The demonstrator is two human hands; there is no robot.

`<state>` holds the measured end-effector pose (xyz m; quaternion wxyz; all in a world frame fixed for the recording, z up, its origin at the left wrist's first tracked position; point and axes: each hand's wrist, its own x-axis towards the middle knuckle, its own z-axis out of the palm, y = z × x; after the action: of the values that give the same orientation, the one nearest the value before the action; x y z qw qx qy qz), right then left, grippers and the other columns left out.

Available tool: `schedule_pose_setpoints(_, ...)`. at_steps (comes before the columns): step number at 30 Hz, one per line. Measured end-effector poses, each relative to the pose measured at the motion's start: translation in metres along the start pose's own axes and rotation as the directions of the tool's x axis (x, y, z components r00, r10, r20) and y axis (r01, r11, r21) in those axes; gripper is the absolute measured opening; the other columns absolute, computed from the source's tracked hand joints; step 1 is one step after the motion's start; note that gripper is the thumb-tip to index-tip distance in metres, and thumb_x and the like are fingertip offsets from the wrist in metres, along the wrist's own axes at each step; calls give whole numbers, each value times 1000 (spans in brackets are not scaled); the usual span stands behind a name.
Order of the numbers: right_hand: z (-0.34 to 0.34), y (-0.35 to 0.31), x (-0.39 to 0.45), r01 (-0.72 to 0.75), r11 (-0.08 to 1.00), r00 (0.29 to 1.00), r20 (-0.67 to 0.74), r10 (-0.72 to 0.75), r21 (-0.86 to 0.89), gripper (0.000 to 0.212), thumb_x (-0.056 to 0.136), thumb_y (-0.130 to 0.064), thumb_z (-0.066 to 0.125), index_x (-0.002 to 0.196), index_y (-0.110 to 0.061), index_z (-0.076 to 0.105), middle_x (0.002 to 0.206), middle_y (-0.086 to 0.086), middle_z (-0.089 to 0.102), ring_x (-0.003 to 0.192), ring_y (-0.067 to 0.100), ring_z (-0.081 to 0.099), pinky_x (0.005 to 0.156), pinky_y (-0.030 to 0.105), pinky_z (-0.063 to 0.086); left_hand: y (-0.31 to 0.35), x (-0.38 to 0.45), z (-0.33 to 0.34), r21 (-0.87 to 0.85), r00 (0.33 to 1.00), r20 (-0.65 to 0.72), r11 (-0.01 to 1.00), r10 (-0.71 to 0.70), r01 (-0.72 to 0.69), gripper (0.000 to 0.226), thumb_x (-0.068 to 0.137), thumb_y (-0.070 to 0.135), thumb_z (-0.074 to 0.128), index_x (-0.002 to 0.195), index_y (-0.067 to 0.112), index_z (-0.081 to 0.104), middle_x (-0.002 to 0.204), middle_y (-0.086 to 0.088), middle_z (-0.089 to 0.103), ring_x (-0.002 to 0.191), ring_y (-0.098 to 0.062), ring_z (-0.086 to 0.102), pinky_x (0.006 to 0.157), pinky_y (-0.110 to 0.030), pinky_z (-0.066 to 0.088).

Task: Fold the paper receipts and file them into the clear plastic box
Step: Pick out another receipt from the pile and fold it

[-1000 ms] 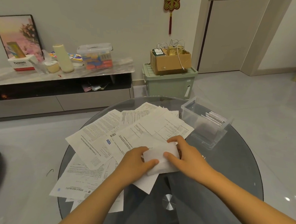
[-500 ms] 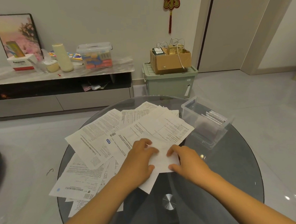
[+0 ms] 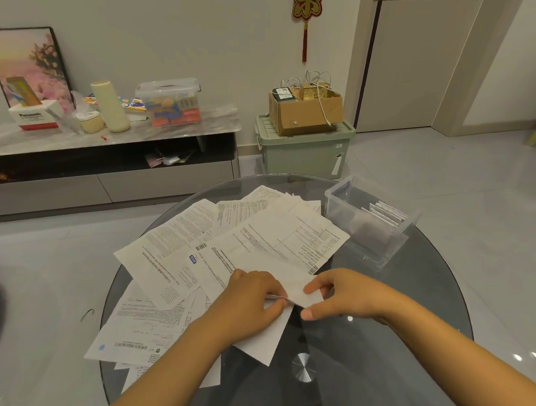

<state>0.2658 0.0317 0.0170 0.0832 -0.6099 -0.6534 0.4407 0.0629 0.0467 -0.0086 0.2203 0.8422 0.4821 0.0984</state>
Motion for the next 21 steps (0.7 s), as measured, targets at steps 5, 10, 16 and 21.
schedule_pose_setpoints(5, 6, 10, 7, 42, 992, 987, -150, -60, -118, 21, 78, -36, 72, 85, -17, 69, 70, -9, 56, 63, 5, 49, 57, 15, 35, -1, 2, 3, -98, 996, -35, 992, -80, 77, 18, 94, 41, 46, 105, 36, 60, 108, 14, 62, 107, -15, 48, 90, -35, 44)
schedule_pose_setpoints(10, 17, 12, 16, -14, 987, 962, -272, -31, -162, 24, 80, -42, 67, 77, -19, 61, 66, -9, 52, 61, 7, 50, 56, 20, 39, 1, 5, 12, -187, 982, -83, 970, -172, 154, 36, 88, 38, 60, 122, 31, 47, 120, 7, 55, 109, -15, 51, 95, -32, 45)
schedule_pose_setpoints(16, 22, 4, 16, -97, 942, 945, -328, -14, -320, 31, 77, -55, 64, 84, -29, 49, 75, -14, 46, 77, 13, 51, 54, 22, 34, 1, 10, 18, -243, 957, -87, 937, -278, 250, 52, 83, 33, 68, 128, 27, 42, 124, 3, 47, 108, -17, 50, 97, -34, 44)
schedule_pose_setpoints(21, 17, 5, 15, -151, 958, 951, -299, 75, -242, 27, 79, -42, 68, 80, -25, 47, 80, -12, 53, 80, 12, 54, 63, 23, 39, -1, 13, 14, -263, 941, -112, 922, -320, 283, 51, 84, 23, 68, 128, 24, 43, 118, -1, 45, 91, -8, 46, 89, -21, 42)
